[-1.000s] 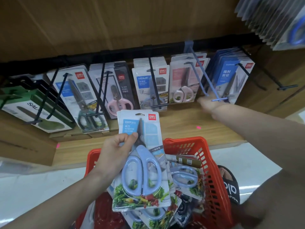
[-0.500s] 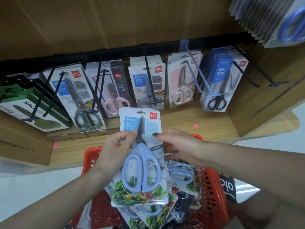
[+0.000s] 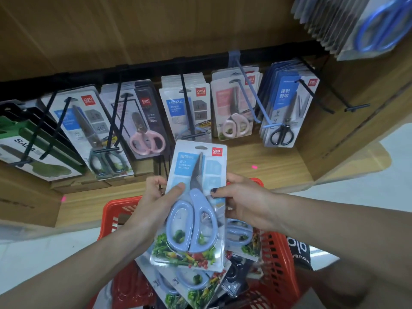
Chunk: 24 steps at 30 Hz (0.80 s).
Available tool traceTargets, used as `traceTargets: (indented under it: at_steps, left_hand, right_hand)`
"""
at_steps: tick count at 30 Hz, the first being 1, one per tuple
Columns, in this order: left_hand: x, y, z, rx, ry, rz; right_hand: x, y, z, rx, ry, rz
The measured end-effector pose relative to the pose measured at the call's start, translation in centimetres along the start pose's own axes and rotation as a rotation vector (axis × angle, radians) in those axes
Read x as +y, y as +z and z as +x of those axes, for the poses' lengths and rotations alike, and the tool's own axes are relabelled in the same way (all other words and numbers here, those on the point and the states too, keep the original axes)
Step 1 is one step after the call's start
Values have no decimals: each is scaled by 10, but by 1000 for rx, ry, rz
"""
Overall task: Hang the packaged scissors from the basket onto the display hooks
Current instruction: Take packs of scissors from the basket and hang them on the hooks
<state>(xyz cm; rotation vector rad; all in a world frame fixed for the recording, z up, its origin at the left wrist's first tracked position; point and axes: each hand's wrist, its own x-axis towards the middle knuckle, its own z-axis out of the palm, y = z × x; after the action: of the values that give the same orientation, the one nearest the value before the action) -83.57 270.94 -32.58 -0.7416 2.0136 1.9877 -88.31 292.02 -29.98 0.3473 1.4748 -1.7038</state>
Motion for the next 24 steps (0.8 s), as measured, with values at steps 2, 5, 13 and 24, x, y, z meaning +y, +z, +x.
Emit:
traceTargets:
  at_steps: [2, 5, 13, 24]
  left_hand:
    - [0, 4, 2, 8, 11, -4]
    - [2, 7, 2, -63, 33, 25]
    - [13, -1, -2, -116, -74, -9]
    - [13, -15, 9, 132, -20, 96]
  right_hand:
    - [4, 1, 2, 77, -28, 5]
    - [4, -1, 4, 184, -68, -125]
    - [2, -6, 1, 82, -35, -135]
    - [-21, -34, -4, 64, -60, -133]
